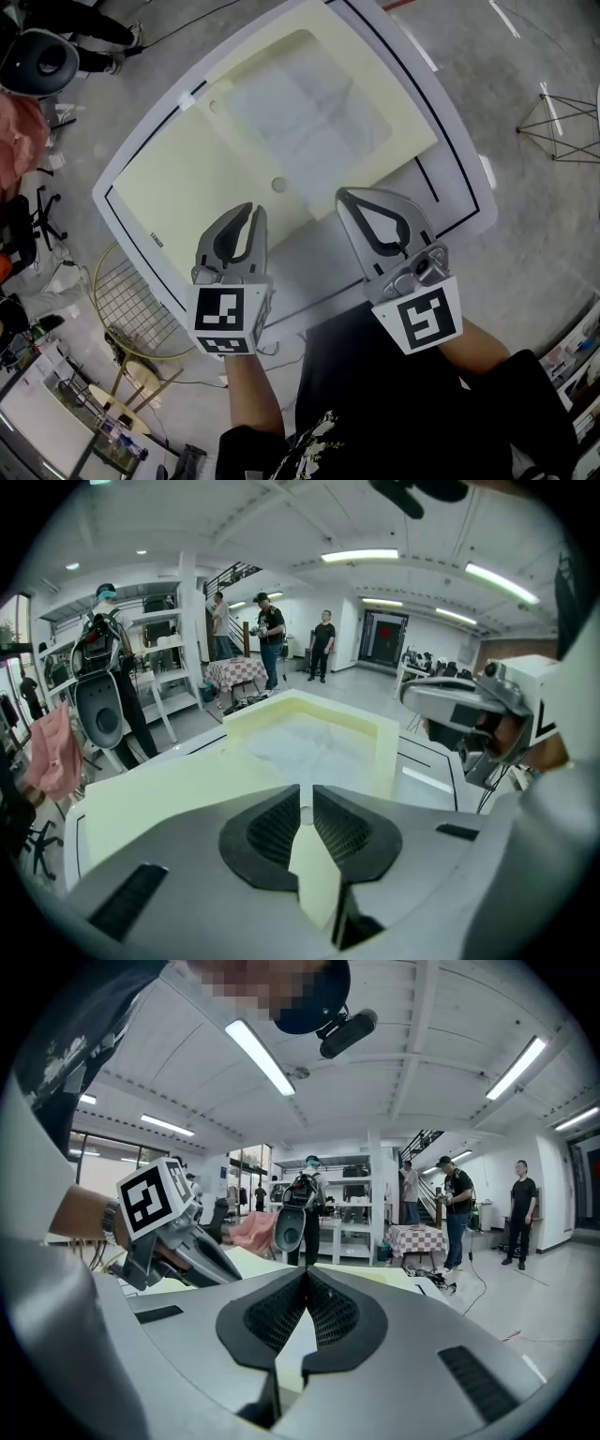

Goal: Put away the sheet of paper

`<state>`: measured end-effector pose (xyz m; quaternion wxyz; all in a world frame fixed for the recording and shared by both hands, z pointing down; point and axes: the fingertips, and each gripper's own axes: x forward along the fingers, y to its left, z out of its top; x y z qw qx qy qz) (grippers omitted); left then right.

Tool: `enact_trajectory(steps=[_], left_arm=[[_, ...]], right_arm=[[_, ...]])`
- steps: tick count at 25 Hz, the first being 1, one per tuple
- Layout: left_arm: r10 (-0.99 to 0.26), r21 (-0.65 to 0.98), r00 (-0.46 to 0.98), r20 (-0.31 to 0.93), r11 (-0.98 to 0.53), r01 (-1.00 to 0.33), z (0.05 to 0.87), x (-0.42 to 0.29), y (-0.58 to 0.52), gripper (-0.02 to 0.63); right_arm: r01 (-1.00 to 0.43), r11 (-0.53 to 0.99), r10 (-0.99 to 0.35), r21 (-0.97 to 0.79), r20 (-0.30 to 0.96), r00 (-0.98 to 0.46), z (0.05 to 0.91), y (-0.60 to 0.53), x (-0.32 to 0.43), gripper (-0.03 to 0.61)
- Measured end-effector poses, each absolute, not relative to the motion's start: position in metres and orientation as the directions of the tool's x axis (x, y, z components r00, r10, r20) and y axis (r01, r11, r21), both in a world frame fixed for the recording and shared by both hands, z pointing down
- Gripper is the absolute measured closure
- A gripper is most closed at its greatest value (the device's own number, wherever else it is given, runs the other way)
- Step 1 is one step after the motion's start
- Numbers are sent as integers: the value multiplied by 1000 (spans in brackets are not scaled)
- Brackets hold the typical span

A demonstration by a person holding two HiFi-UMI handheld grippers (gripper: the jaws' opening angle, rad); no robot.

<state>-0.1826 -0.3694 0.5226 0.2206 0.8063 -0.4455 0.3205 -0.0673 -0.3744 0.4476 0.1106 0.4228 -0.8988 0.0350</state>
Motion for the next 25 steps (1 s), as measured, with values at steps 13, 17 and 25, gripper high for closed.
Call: enact_trajectory(steps=[13,17,25], left_arm=[[-650,-9,440,619,-566,-824,447,-177,-292,609],[-665,-14,454,593,-572,-820,433,-177,-278,611],[-767,-86,418,487,-519,-851,395,-208,-247,611]], right_arm=[[-756,650,-757,77,161,-634,393,-314,-85,580],[-742,664,-747,98,151,-648,380,-299,-94,580],[-746,664,-742,46,157,-651,369,-269,-105,580]])
